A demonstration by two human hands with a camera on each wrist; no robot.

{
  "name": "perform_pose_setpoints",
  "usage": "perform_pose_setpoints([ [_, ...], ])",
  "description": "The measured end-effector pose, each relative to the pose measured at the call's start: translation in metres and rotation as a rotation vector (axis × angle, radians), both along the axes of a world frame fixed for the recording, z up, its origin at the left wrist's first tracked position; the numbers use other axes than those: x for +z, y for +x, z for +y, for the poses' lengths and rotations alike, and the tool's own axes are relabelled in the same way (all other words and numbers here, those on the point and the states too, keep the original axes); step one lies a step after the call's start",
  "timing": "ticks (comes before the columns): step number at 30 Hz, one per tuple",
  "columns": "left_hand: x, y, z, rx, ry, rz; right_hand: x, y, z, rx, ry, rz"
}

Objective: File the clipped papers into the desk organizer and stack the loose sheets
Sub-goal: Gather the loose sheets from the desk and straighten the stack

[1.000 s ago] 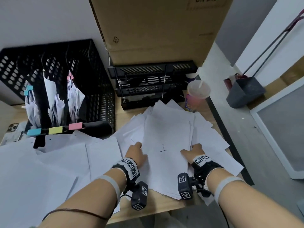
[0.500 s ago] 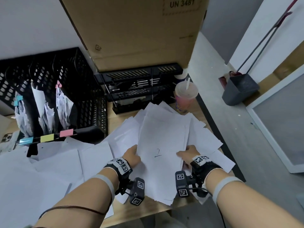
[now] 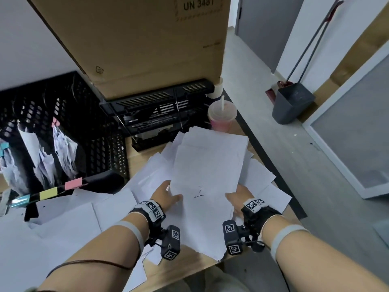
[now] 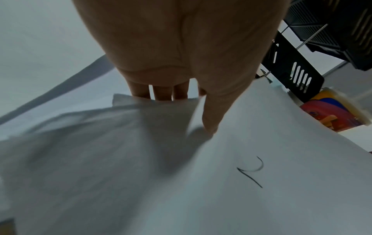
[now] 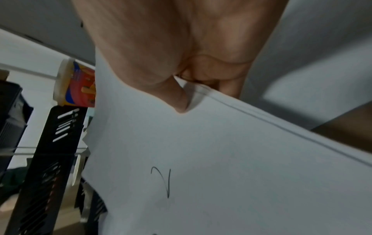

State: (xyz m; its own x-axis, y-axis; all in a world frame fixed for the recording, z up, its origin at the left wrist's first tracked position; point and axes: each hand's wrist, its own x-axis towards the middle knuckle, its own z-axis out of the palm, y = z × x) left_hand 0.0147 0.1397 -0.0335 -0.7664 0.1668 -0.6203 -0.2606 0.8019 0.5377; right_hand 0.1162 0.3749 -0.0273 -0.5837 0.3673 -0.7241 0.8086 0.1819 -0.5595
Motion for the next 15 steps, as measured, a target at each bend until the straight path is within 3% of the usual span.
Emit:
perform_pose_setpoints([
  [2,-0.002,-0.002,0.003,0.014,-0.045,-0.04,0.004,0.008,0.006,-0.06,0.082,-0.022],
  [8,-0.004,-0.008,0.026,-0.071,-0.109,-0.042,0.013,0.029,0.013,-0.133,0.329,-0.324],
  [15,-0.01,-0.006,0.052,-0.278,-0.075,-0.006,0.002,0.034,0.003,-0.492,0.154,-0.066],
])
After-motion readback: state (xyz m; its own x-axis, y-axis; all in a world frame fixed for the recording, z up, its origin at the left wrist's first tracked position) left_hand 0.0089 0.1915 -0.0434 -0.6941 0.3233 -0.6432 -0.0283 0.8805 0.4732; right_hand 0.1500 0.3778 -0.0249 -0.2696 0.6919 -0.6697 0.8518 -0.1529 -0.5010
